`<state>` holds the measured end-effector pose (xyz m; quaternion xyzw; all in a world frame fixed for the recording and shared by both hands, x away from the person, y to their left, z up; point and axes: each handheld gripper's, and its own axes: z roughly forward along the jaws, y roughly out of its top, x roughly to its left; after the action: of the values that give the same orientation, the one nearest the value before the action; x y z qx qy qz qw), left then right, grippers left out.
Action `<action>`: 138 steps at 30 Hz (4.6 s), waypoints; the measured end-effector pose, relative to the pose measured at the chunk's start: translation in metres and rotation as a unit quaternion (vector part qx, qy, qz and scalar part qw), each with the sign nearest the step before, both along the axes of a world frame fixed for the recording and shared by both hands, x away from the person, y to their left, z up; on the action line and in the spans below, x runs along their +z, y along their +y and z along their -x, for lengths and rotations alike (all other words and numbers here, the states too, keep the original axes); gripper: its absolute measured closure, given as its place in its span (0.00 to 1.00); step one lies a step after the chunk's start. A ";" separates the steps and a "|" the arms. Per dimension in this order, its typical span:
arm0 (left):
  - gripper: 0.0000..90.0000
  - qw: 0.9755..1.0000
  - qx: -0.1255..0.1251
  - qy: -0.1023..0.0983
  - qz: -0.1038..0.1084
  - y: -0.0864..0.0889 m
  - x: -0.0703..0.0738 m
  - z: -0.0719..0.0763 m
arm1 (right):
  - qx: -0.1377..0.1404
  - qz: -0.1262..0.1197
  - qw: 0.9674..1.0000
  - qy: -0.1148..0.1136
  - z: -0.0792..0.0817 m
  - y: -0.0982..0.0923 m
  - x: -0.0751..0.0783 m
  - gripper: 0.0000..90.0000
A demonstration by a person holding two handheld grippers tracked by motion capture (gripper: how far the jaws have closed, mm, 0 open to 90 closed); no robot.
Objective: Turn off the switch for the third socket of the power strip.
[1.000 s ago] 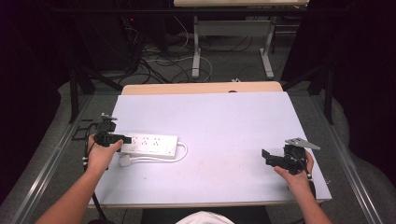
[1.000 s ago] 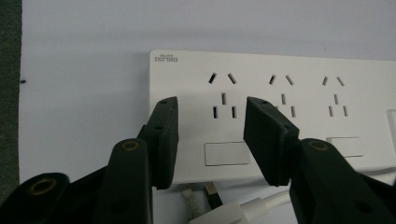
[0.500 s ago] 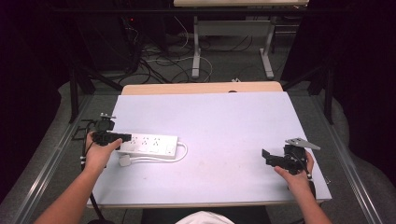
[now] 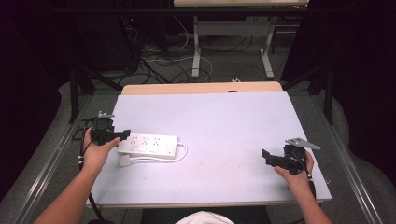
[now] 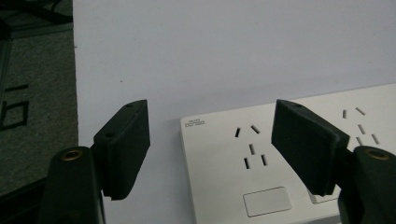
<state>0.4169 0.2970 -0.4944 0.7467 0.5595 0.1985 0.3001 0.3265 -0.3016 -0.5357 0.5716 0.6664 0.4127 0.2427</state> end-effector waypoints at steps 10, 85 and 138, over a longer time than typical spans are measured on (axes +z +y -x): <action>0.01 0.999 0.016 0.002 0.036 0.000 0.000 0.000 | -0.002 -0.003 1.000 0.001 0.000 0.001 0.000 0.02; 0.01 0.980 -0.155 -0.047 0.115 -0.132 0.023 0.027 | 0.022 -0.003 1.000 -0.004 -0.005 0.012 0.002 0.03; 0.01 0.964 -0.243 -0.053 0.097 -0.170 -0.049 0.091 | 0.031 0.000 1.000 -0.005 -0.002 0.016 0.002 0.03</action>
<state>0.3263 0.1275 -0.5438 0.8162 0.3609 0.1033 0.4391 0.3289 -0.2854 -0.5338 0.5486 0.6828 0.4224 0.2334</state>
